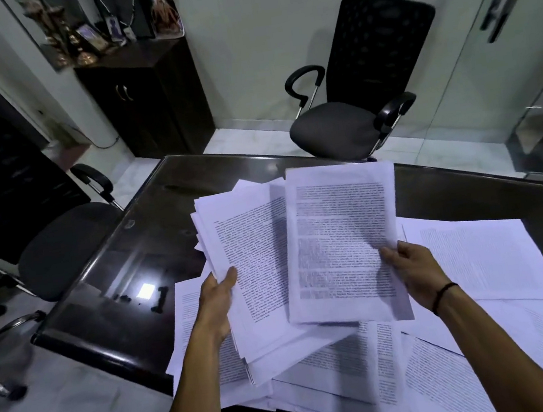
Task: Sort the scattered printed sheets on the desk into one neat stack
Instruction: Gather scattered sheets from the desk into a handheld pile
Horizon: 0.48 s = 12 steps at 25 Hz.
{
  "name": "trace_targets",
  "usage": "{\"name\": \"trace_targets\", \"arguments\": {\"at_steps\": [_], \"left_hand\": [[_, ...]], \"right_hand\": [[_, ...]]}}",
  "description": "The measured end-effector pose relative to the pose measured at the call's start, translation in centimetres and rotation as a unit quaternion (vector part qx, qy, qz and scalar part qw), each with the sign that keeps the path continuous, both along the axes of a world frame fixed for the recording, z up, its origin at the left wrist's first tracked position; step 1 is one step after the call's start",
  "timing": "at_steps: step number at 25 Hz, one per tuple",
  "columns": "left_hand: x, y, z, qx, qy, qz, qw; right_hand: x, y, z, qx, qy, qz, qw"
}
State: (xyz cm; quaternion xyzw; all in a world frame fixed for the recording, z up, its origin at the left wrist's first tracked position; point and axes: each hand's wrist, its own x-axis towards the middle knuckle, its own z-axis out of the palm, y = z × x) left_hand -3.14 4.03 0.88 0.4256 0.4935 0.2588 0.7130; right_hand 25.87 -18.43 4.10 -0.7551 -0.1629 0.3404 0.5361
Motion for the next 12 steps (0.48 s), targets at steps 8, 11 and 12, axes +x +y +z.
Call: {"name": "trace_targets", "arguments": {"at_steps": [8, 11, 12], "left_hand": [[4.8, -1.7, 2.7, 0.037, 0.047, -0.170, 0.984], [7.2, -3.6, 3.9, 0.047, 0.014, -0.179, 0.983], [7.4, -4.0, 3.9, 0.039, 0.003, -0.173, 0.984]], "right_hand": [[-2.3, 7.2, 6.1, -0.107, -0.698, 0.341, 0.620], [-5.2, 9.6, 4.4, -0.029, -0.752, 0.330, 0.569], [-6.0, 9.8, 3.7, -0.036, -0.750, 0.325, 0.575]]}}
